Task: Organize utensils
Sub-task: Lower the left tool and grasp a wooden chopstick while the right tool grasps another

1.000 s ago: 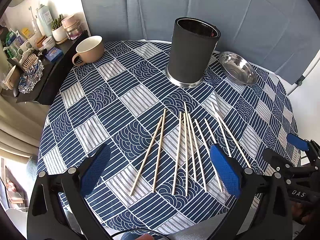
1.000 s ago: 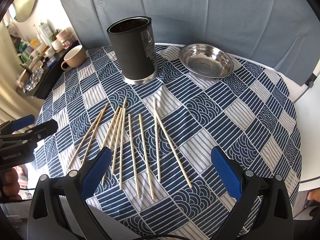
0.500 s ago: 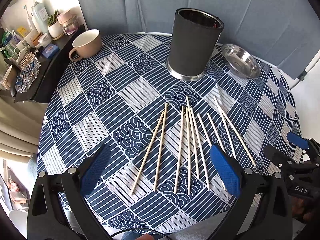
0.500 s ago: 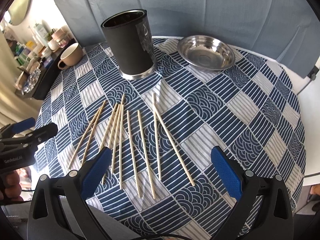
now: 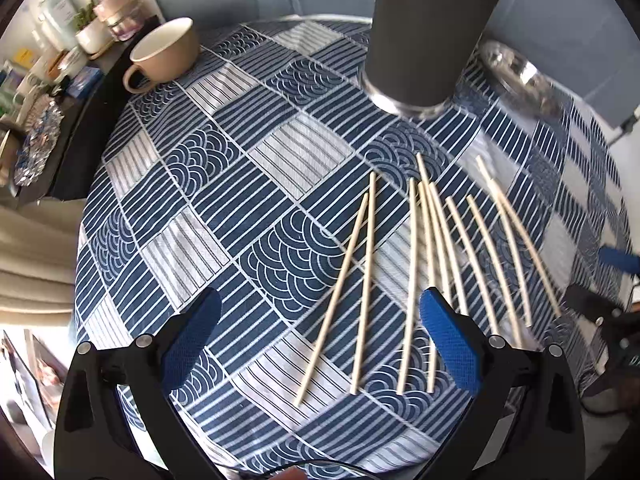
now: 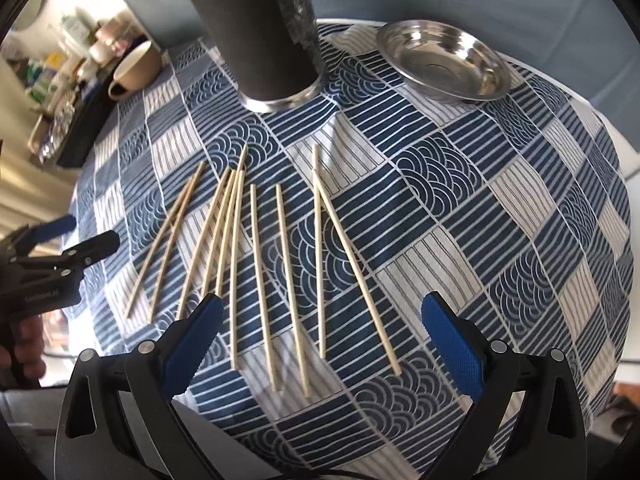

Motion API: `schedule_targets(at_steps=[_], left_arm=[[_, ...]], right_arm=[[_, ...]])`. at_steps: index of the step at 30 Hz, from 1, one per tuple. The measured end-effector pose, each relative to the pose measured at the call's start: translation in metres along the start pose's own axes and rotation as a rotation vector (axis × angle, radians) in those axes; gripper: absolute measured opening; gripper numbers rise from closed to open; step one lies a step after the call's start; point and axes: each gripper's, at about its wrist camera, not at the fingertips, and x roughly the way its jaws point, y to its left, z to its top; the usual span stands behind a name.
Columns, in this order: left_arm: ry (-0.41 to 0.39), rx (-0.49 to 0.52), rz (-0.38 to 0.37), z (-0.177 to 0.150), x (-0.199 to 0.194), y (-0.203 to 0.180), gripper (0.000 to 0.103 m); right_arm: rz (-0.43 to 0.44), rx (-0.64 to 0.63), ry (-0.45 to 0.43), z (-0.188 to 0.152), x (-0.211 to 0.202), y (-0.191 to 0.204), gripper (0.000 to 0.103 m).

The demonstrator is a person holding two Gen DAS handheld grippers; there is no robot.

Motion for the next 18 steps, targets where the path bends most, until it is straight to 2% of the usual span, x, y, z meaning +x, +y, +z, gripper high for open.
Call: schedule_targets(at_steps=[3,8,10,11,13,18], left_arm=[[0.019,0.032,0.04,0.002,0.013,0.004,0.097],[0.071,0.061,0.067,0.007,0.036,0.016,0.097],[0.083,0.093,0.084,0.008,0.044,0.018,0.097],[0.088,0.114,0.093,0.008,0.047,0.018,0.097],[0.093,0.143,0.112,0.008,0.051,0.018,0.097],[0.121,0.188,0.112,0.01,0.062,0.017,0.097]], right_arm=[[-0.056,-0.079,-0.001,0.005,0.013,-0.004,0.094],[-0.079,-0.16,0.013,0.016,0.032,-0.02,0.093],[-0.087,-0.184,0.031,0.02,0.041,-0.026,0.083],[-0.096,-0.196,0.043,0.022,0.046,-0.029,0.068],[-0.118,-0.226,0.08,0.026,0.058,-0.032,0.067],[-0.11,-0.286,0.099,0.03,0.07,-0.029,0.066]])
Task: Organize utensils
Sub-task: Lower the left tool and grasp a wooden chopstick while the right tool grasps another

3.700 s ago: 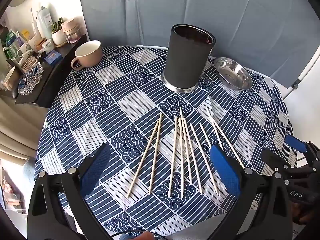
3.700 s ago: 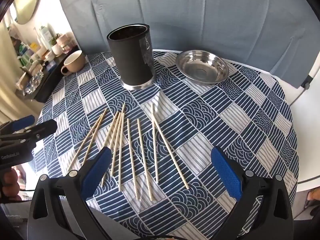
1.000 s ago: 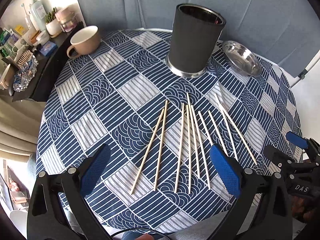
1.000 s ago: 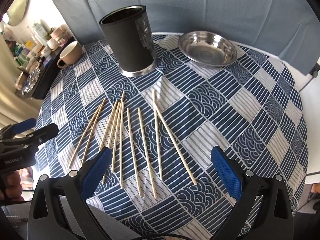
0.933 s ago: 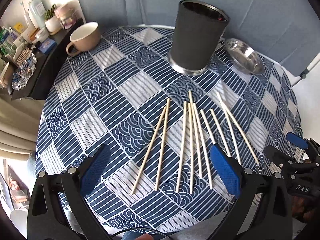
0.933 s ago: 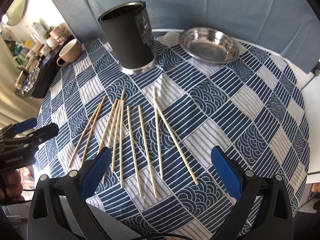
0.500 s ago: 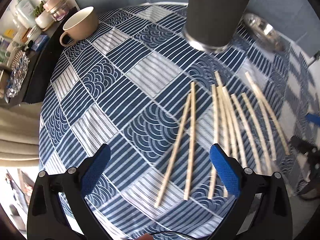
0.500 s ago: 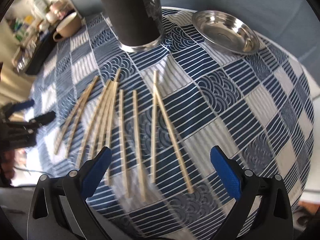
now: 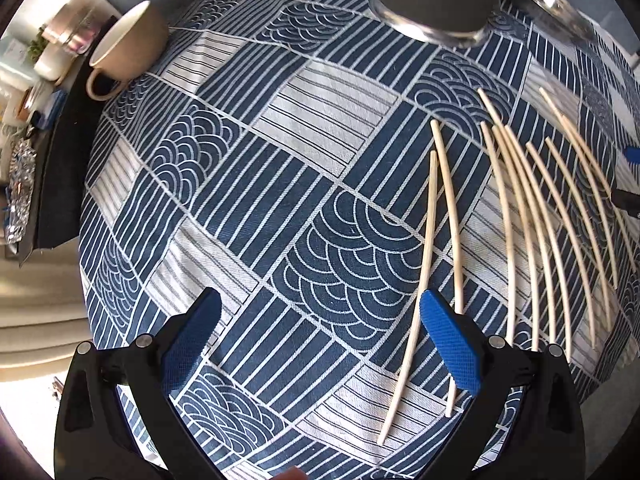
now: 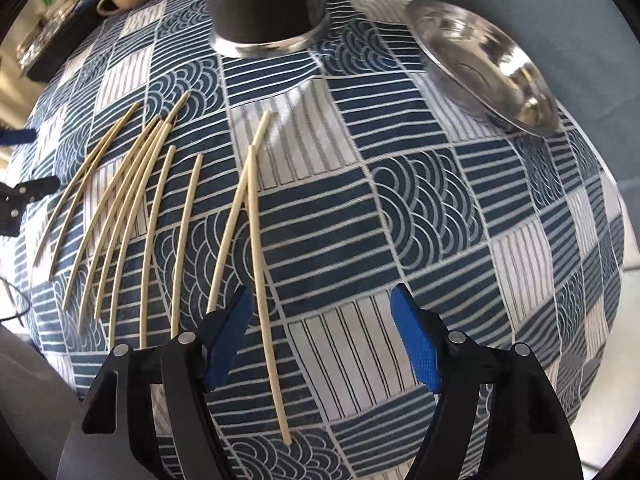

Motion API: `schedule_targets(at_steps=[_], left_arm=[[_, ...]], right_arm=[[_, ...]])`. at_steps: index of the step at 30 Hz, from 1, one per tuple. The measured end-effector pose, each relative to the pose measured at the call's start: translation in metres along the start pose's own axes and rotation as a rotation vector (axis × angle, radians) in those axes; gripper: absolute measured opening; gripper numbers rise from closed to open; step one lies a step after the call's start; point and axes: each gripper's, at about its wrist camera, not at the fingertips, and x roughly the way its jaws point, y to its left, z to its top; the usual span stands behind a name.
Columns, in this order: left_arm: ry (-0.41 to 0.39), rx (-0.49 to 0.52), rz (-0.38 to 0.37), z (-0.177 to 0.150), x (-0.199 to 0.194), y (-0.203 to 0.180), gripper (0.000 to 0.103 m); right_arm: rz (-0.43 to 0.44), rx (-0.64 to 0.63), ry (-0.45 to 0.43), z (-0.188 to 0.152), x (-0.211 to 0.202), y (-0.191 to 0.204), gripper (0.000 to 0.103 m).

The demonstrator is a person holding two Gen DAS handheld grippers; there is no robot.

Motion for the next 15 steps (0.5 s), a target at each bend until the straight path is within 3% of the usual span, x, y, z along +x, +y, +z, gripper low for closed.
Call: schedule_targets(at_steps=[7,12,15], left_arm=[[0.012,0.041,-0.025,0.009,0.006,-0.004,0.097],[0.015,0.112,0.002,0.01,0.008,-0.015,0.097],[0.014,0.12,0.001,0.01,0.008,-0.016,0.098]], right_arm=[[-0.034,-0.102,0.009,0.012,0.007,0.013,0.066],[-0.048,-0.146,0.019,0.023,0.006,0.023,0.065],[-0.025,-0.165,0.029,0.029,0.006,0.03,0.056]])
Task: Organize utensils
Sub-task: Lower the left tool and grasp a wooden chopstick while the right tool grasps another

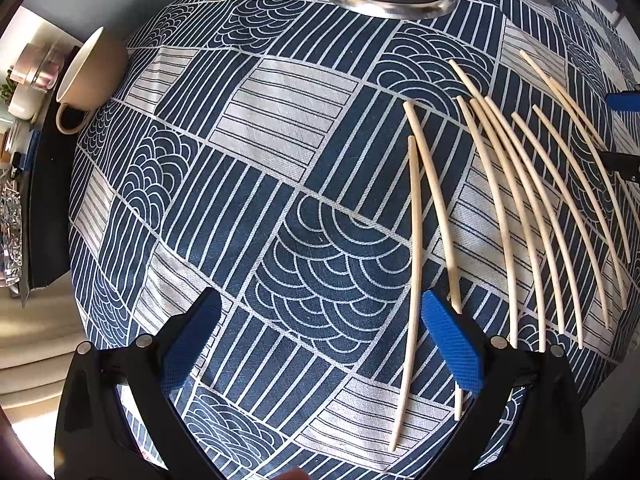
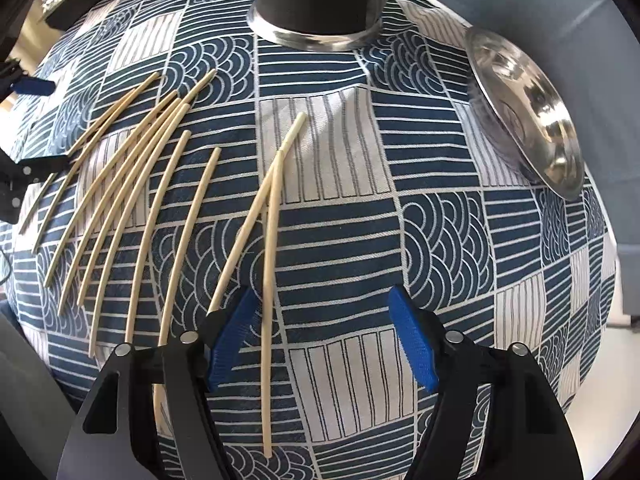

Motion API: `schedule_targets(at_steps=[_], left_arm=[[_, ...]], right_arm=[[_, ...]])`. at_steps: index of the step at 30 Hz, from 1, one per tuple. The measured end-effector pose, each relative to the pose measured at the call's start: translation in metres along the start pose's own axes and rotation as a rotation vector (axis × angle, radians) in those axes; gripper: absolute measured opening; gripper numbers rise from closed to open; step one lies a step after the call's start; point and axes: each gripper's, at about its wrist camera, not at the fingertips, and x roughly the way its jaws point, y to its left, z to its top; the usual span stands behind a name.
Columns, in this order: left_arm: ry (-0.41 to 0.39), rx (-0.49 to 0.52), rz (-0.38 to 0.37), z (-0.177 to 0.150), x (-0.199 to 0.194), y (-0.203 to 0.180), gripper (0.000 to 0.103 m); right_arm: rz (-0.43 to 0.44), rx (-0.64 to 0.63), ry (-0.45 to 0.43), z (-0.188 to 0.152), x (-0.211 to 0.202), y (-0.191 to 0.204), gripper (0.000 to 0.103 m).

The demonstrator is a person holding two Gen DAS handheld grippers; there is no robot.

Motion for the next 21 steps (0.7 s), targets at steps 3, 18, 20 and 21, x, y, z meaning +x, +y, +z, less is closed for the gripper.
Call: schedule_targets(at_steps=[3,18,20,21], left_arm=[[0.007,0.005,-0.016,-0.001,0.001,0.005,0.098],[-0.022,0.008,-0.208,-0.012,-0.006,0.021,0.008],[-0.015,-0.019,-0.24,-0.016,-0.005,0.025,0.005],[-0.016,-0.024,-0.248,-0.017,-0.005,0.027,0.005]], right_arm=[[0.046,-0.029,0.013,0.004,-0.003,0.003,0.047],[0.118,-0.018,0.028,0.015,-0.005,-0.01,0.005],[0.126,-0.004,0.025,0.015,-0.006,-0.013,0.005],[0.133,0.009,0.025,0.014,-0.007,-0.015,0.005]])
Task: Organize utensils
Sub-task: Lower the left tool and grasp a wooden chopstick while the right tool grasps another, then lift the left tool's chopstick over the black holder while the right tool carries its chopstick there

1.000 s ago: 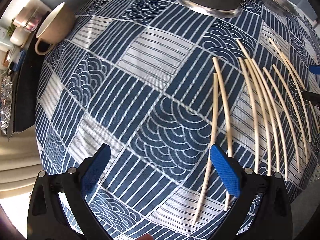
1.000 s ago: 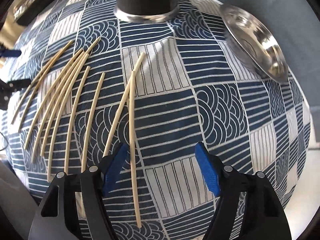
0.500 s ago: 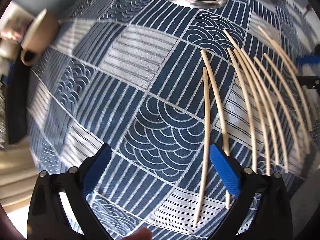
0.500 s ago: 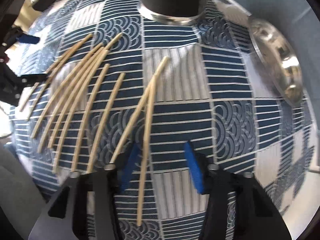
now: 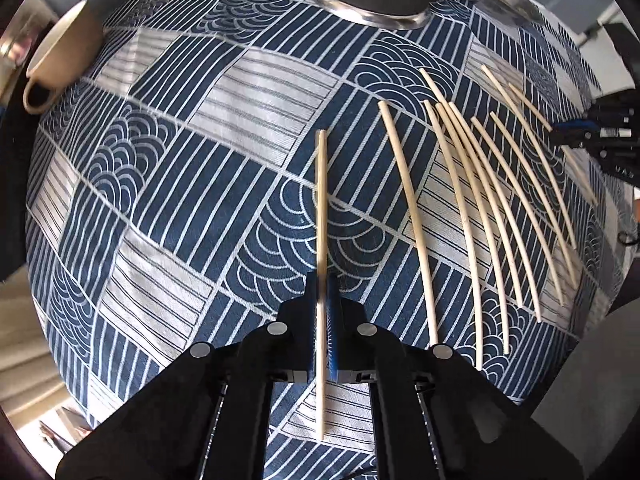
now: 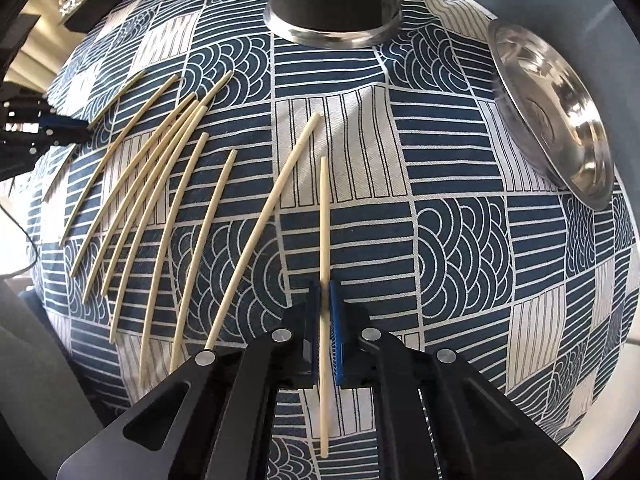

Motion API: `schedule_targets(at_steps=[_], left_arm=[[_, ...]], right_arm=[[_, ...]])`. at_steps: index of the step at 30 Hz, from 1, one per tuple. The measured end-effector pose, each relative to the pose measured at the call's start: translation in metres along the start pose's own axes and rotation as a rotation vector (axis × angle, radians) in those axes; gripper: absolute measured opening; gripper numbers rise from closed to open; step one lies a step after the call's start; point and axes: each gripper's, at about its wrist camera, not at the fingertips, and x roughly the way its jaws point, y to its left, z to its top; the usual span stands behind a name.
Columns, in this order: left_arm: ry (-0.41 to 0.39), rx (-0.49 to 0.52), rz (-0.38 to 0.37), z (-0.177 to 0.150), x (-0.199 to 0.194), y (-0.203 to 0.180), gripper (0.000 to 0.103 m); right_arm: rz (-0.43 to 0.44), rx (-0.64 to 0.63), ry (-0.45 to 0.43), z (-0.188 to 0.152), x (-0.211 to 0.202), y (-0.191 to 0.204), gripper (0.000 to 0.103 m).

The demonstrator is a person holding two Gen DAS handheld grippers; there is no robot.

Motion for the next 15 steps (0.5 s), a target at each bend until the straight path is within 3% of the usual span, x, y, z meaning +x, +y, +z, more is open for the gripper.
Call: schedule_targets(at_steps=[6,9,15], left_arm=[[0.019,-0.095,-0.074,-0.019,-0.006,0.024,0.005],[-0.023,-0.113,-0.062,-0.026,-0.017,0.03,0.005],[-0.087,-0.164,-0.113,-0.036,-0.054,0.033,0.005]], right_arm=[[0.088,0.112,-0.043,-0.013,-0.02,-0.024,0.004],[0.138,0.165,-0.099,-0.018,-0.038,-0.028,0.004],[0.239,0.236,-0.199,-0.034,-0.061,-0.022,0.004]])
